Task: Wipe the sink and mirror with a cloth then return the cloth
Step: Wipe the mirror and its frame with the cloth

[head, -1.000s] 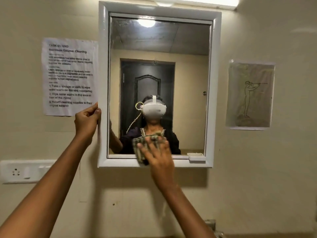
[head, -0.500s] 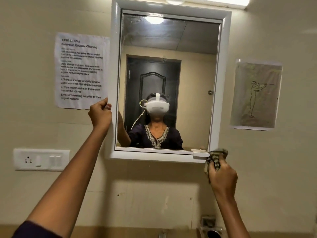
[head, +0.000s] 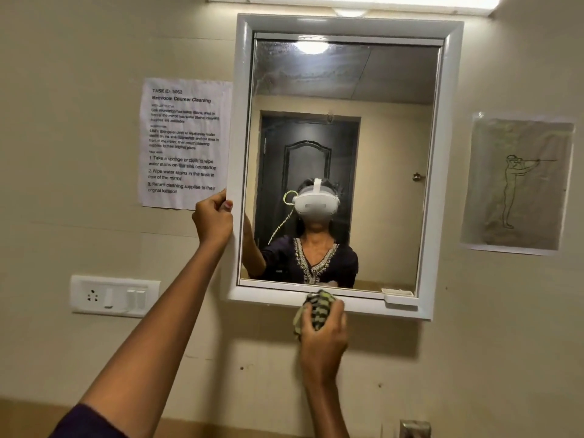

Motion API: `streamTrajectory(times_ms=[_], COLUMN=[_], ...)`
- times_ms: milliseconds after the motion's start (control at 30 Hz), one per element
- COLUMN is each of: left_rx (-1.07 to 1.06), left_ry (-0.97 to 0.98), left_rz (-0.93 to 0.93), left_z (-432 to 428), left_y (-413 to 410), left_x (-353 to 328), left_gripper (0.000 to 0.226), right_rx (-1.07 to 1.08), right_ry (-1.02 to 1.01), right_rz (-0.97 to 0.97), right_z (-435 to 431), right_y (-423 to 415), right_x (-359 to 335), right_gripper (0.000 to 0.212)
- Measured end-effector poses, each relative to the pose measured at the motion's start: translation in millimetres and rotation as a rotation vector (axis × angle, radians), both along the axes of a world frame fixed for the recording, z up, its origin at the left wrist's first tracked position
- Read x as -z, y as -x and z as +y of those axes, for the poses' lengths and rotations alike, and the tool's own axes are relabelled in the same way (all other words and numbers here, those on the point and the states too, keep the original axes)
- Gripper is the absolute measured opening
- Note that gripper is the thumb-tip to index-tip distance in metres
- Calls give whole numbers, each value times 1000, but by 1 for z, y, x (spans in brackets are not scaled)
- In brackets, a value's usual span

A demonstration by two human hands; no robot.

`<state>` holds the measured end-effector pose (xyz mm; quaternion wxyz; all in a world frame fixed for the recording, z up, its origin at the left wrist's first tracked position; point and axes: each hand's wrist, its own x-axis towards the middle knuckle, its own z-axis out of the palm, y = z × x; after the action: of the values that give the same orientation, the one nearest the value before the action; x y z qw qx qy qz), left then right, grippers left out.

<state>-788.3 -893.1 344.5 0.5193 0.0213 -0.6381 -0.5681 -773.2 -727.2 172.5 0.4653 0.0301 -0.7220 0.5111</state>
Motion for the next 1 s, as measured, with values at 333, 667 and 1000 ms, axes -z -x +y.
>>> streamTrajectory(times_ms=[333,667,1000], left_rx=[14,-10,4], left_ry=[34,51,39], left_rz=[-43,-63,-87], left_z=[-6,-14,-9], left_y=[-2,7,1], left_x=[-4,-3,-5], left_gripper=[33,30,27], right_rx=[-221,518,276], right_ry=[-1100,-708,-895], right_rz=[43,-140,-160], right_z=[-58,133,57], right_y=[-15,-39,-31], right_x=[-21,-106,-70], right_gripper=[49,38,26])
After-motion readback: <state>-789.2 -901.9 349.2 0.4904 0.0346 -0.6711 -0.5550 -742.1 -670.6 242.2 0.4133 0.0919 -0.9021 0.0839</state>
